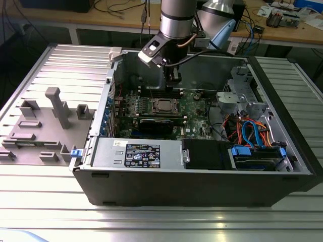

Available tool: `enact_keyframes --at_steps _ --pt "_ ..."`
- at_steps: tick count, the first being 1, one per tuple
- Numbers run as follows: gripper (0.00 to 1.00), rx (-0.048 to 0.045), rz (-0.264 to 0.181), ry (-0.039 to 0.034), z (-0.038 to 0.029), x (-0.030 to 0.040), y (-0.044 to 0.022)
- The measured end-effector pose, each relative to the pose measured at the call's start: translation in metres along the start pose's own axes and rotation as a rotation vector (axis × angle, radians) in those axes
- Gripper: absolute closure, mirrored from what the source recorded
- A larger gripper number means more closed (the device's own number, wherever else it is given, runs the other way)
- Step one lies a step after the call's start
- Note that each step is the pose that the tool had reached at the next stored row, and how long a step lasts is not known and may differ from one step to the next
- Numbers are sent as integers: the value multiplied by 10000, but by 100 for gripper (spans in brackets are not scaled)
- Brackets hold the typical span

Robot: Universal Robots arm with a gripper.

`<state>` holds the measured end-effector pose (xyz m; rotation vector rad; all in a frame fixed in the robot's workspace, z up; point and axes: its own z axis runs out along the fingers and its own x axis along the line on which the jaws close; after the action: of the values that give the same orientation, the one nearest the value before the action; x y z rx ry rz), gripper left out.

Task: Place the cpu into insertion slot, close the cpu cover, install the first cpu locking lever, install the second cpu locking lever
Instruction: 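Install the first cpu locking lever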

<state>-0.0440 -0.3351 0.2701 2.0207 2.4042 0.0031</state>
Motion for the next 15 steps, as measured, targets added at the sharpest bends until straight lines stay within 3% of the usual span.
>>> enact_keyframes --at_steps 1,11,15 --pt "89 0 -358 1 0 0 0" --pt "89 0 -1496 4 0 0 0" --pt "89 1 -2272 5 0 0 0"
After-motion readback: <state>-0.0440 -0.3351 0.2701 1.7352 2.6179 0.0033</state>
